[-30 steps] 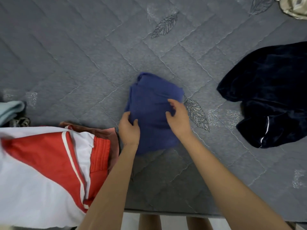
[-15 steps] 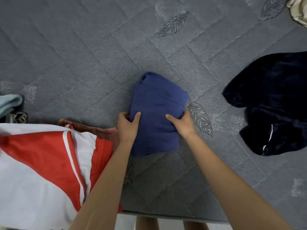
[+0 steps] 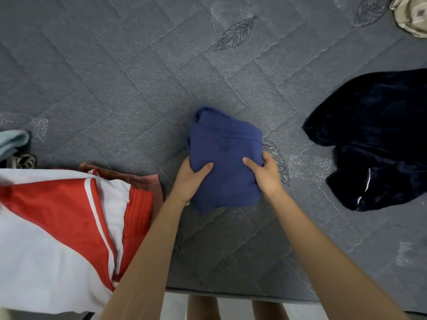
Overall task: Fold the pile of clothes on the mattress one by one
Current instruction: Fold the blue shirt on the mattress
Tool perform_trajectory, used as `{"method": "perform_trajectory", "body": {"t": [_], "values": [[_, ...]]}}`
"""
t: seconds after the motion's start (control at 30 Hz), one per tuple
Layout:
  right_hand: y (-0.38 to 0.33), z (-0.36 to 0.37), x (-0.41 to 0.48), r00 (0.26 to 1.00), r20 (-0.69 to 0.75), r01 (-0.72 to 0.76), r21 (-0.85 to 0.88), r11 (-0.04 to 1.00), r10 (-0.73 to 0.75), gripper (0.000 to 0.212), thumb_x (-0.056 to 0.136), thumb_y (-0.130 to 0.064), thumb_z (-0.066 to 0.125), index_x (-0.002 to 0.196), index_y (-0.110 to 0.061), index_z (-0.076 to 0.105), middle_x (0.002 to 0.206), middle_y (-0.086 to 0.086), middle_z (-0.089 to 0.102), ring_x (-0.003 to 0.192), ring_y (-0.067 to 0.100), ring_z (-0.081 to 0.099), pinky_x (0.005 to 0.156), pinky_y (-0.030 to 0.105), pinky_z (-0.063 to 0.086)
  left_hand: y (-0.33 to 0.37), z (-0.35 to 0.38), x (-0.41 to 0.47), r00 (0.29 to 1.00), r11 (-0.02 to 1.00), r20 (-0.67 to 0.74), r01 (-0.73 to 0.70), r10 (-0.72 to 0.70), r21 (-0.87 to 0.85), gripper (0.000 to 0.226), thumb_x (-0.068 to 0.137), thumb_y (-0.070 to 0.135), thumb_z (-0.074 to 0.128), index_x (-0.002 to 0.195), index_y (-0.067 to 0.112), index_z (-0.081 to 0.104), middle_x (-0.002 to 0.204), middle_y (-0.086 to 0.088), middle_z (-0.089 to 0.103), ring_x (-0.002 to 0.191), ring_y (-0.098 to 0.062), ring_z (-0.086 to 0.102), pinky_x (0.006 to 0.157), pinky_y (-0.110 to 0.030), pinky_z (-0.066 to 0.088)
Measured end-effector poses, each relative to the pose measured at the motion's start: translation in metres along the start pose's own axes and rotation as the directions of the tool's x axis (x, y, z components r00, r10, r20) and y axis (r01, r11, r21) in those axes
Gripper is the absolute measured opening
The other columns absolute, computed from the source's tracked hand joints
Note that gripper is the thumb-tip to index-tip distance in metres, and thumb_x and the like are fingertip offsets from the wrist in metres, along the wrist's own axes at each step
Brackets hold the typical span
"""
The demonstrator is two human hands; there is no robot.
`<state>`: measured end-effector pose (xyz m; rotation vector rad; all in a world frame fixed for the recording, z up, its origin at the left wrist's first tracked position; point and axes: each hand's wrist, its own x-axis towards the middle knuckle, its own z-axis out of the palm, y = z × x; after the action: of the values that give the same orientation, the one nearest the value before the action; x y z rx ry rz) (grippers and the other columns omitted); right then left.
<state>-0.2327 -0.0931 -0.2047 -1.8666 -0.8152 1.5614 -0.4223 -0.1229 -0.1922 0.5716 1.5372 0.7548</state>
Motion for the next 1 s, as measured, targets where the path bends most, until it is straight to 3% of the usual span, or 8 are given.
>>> {"method": "perform_trajectory", "body": {"t": [0.1,0.2,0.33,0.5,0.67,0.77,0.9,1.0], "values": [[0.004,-0.011,-0.002,0.998,-0.057,-0.031,0.032,0.999,0.032,0.017,0.088,-0.010,0.067,0.099,-0.016,0.057,0.091,-0.001,0.066,0.082,0.013,0.063,0.072,0.021,0.054,-0.002,0.010,-0.004,0.998,1.000,-0.070,-0.004,0.007,0.029,0.033,0.088,0.021,0.069,0.115,0.023,0.049,0.104,0.018,0.059,0.097,-0.003,0.060,0.075,-0.014,0.048],[0.014,-0.017,-0.001,0.995,-0.037,-0.096,-0.036,0.995,0.095,0.041,0.086,-0.012,0.070,0.122,-0.014,0.048,0.104,0.007,0.067,0.092,0.023,0.066,0.083,0.035,0.055,-0.013,0.013,-0.001,0.989,0.989,-0.146,0.026,-0.004,0.146,0.040,0.087,0.025,0.070,0.114,0.018,0.042,0.107,0.010,0.054,0.103,-0.015,0.056,0.081,-0.027,0.046],[0.020,-0.019,-0.004,0.988,-0.041,-0.150,-0.127,0.981,0.146,0.042,0.082,-0.019,0.076,0.113,-0.006,0.051,0.100,0.004,0.064,0.086,0.015,0.062,0.067,0.011,0.048,-0.016,0.011,-0.004,0.983,0.961,-0.184,0.063,-0.013,0.270,0.055,0.086,0.033,0.071,0.125,0.008,0.042,0.110,0.005,0.051,0.100,-0.014,0.054,0.079,-0.028,0.043],[0.028,-0.024,-0.024,0.953,0.165,-0.249,-0.056,0.967,0.255,0.045,0.077,-0.015,0.080,0.116,-0.017,0.057,0.106,-0.005,0.069,0.091,0.006,0.065,0.070,0.014,0.052,-0.024,0.000,-0.014,0.989,0.915,-0.021,0.143,-0.146,0.378,0.100,0.050,0.071,0.077,0.131,0.020,0.047,0.128,0.007,0.057,0.117,-0.017,0.054,0.099,-0.039,0.048],[0.039,-0.031,-0.036,0.950,0.184,-0.234,-0.109,0.966,0.251,0.035,0.084,-0.008,0.072,0.117,-0.007,0.063,0.113,0.007,0.070,0.098,0.018,0.067,0.083,0.026,0.054,-0.029,-0.004,-0.021,0.984,0.935,0.073,0.132,-0.164,0.328,0.055,0.082,0.024,0.076,0.131,0.016,0.054,0.128,0.001,0.060,0.115,-0.017,0.057,0.092,-0.028,0.048],[0.042,-0.033,-0.044,0.943,0.189,-0.277,-0.021,0.961,0.275,0.029,0.091,-0.017,0.065,0.118,-0.008,0.062,0.115,0.007,0.069,0.101,0.017,0.067,0.082,0.023,0.054,-0.025,-0.001,-0.027,0.988,0.963,0.052,0.130,-0.147,0.237,0.046,0.088,0.021,0.069,0.131,0.018,0.051,0.118,0.007,0.058,0.105,-0.010,0.056,0.077,-0.015,0.045],[0.041,-0.029,-0.048,0.904,0.179,-0.402,0.037,0.915,0.390,0.028,0.094,-0.020,0.061,0.119,-0.010,0.058,0.114,0.007,0.067,0.092,0.016,0.065,0.077,0.023,0.054,-0.024,0.004,-0.033,0.957,0.954,0.006,0.290,-0.291,0.073,0.023,0.091,0.015,0.065,0.111,0.017,0.053,0.104,0.002,0.061,0.084,-0.008,0.059,0.067,-0.023,0.048],[0.038,-0.025,-0.052,0.839,0.150,-0.535,0.060,0.843,0.522,0.033,0.091,-0.022,0.065,0.121,-0.009,0.060,0.108,0.010,0.068,0.082,0.018,0.065,0.074,0.029,0.054,-0.026,0.008,-0.039,0.916,0.917,-0.044,0.398,-0.398,0.002,0.026,0.092,0.013,0.063,0.117,0.008,0.057,0.105,-0.004,0.061,0.077,-0.009,0.058,0.058,-0.025,0.047]]}}
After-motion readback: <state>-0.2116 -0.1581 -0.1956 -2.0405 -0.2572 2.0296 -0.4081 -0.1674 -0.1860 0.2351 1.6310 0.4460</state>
